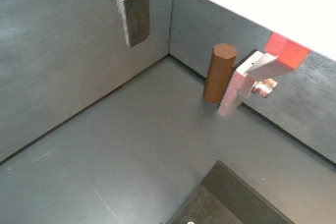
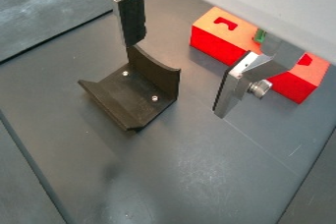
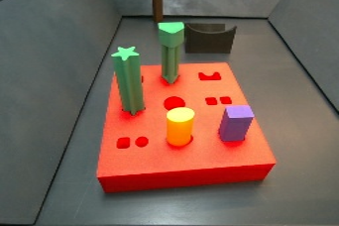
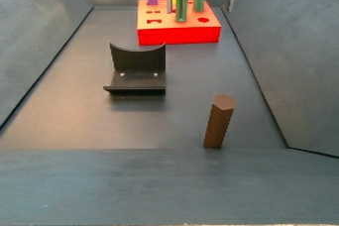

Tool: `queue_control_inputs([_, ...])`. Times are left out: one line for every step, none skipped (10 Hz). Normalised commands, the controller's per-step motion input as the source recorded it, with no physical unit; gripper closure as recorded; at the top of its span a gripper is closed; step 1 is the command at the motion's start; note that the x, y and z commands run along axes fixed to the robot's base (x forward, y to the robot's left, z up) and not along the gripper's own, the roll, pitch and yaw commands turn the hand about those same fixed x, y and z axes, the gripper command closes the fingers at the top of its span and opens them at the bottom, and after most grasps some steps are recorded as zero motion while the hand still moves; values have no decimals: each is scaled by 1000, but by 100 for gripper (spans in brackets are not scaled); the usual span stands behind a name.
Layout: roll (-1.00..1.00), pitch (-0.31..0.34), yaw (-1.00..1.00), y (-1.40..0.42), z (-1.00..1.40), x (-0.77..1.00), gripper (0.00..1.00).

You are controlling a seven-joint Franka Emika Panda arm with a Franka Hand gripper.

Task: Pick up the hexagon object. Move up. Move to above the board. Insert the hexagon object.
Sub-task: Pick up the hexagon object.

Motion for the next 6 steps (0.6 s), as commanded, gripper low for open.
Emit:
queue_control_inputs([-33, -29, 243, 534, 0, 0, 0])
queue_control_inputs([-227, -171, 194, 780, -206, -34, 0])
queue_control_inputs([-171, -221, 214, 800, -386, -197, 0])
queue_control_inputs([-166, -270, 234, 783, -557, -191, 0])
queue_control_inputs([-151, -210, 269, 777, -631, 0, 0])
queue_control_inputs([-130, -210, 249, 803, -646, 0, 0])
